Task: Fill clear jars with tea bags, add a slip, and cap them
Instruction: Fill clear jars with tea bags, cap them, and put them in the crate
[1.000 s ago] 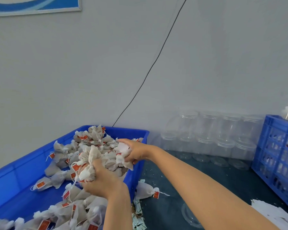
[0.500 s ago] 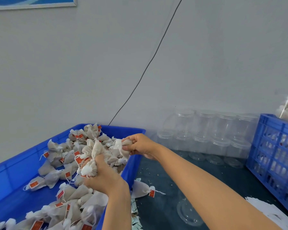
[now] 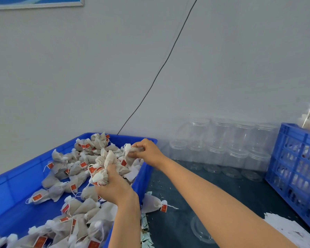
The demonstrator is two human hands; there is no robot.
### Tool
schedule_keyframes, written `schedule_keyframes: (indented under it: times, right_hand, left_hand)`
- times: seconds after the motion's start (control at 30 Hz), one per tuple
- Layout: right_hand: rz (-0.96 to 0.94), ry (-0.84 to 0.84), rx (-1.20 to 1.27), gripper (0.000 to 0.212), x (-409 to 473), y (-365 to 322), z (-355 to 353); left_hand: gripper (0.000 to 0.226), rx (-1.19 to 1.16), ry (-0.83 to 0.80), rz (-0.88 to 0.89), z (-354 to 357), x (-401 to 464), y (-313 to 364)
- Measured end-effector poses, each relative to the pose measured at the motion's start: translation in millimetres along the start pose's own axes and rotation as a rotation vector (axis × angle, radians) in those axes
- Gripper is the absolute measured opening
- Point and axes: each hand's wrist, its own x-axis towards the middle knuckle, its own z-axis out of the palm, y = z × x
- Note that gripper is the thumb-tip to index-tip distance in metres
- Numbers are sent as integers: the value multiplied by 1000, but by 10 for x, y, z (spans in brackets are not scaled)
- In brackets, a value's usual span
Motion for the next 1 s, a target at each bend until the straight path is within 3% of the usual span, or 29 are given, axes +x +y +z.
schedule_keyframes:
  times: [0.13, 0.23, 0.4, 0.53, 0.63, 0.73, 0.87, 1.0]
  right_hand:
    - [50, 10, 243, 15, -87, -92, -123]
    - [85, 96, 278, 13, -212, -169, -346]
    - [185, 266, 130, 3, -622, -156, -880]
    - [174, 403, -214, 14, -1109, 2, -1296]
    - [242, 335, -396, 21, -1435, 95, -1499]
    - [329, 225, -579, 13, -1644, 196, -1532]
    - [331, 147, -643, 9, -1725, 254, -1431]
    - [313, 57, -677, 19, -1746, 223, -1373]
  left_hand:
    - [18, -75, -54, 40, 27, -36, 4]
    - [41, -94, -107, 19, 43, -67, 1]
    - [27, -39, -363, 42, 150, -353, -58]
    - [25, -65, -557, -77, 228, -496, -156]
    - [27, -112, -608, -191, 257, -559, -232]
    - [25, -116, -636, -290, 234, -618, -336]
    - [9, -122, -657, -388, 204, -628, -457]
    - [14, -105, -664, -418, 235, -529, -541]
